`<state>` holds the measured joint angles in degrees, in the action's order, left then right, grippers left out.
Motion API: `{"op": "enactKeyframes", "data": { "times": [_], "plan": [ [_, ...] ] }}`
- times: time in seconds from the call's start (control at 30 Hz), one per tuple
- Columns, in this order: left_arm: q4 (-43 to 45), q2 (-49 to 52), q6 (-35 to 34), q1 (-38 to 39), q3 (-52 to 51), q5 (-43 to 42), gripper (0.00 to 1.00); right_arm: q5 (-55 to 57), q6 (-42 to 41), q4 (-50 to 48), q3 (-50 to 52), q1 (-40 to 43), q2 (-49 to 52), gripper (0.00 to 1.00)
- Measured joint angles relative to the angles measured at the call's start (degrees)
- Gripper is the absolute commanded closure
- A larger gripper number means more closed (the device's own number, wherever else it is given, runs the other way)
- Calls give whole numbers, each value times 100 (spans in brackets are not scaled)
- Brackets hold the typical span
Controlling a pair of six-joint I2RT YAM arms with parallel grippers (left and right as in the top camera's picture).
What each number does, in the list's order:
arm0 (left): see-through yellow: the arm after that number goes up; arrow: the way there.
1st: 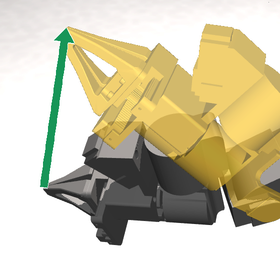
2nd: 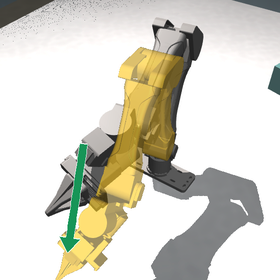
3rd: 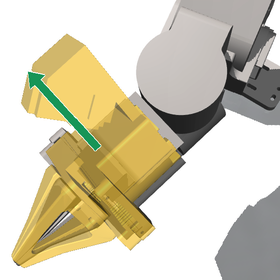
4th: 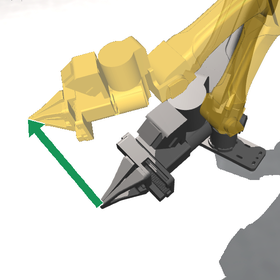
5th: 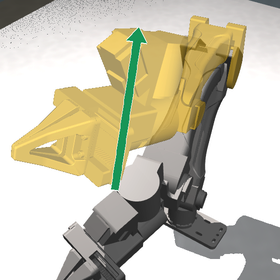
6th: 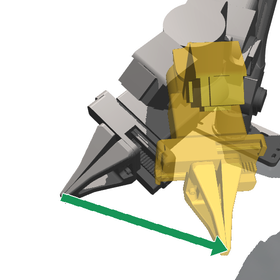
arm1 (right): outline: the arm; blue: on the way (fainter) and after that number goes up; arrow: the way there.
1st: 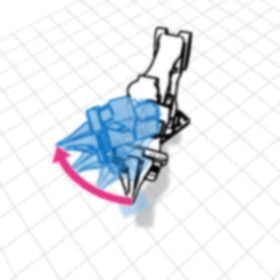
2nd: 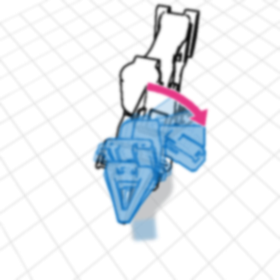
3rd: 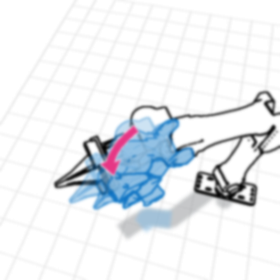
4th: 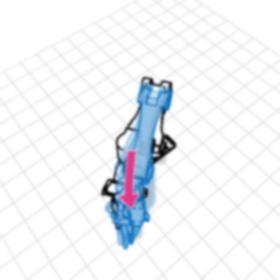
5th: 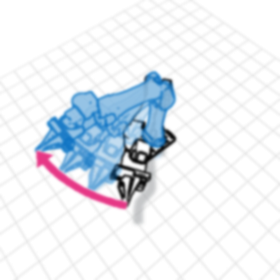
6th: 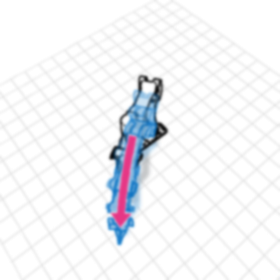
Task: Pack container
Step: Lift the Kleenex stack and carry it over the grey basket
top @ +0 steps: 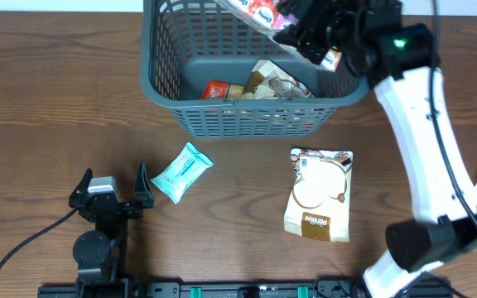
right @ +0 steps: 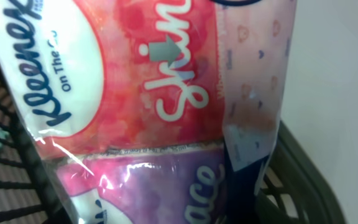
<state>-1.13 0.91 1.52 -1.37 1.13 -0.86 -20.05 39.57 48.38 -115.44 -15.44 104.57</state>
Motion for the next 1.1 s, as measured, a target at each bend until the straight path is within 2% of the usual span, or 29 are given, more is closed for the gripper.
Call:
{"op": "enactKeyframes", "data": {
  "times": [0.2, 0.57, 0.6, 0.67, 0.7, 0.83, 1.03, 1.07, 1.1],
  "plan": [
    [0, 0, 0, 0, 0, 0, 1, -22, 22, -50, 0, -4, 424, 99],
    [-9, 0, 0, 0, 0, 0, 1, -59, 22, 417, 0, -190, 1119, 99],
    [-9, 0, 0, 0, 0, 0, 1, -57, 22, 428, 0, -190, 1152, 95],
    [-9, 0, 0, 0, 0, 0, 1, -57, 20, 428, 0, -190, 1224, 80],
    [-9, 0, 0, 0, 0, -2, 1, -55, 22, 431, 0, -190, 1237, 67],
    [-9, 0, 0, 0, 0, 0, 1, -48, 2, 435, 0, -190, 1248, 57],
    [-9, 0, 0, 0, 0, 0, 1, -28, -87, 455, -2, -190, 1248, 35],
    [-9, 0, 0, 0, 0, 0, 1, -33, -101, 466, -2, -190, 1248, 27],
    [-9, 0, 0, 0, 0, 0, 1, -33, -103, 487, -2, -190, 1248, 13]
  ]
}}
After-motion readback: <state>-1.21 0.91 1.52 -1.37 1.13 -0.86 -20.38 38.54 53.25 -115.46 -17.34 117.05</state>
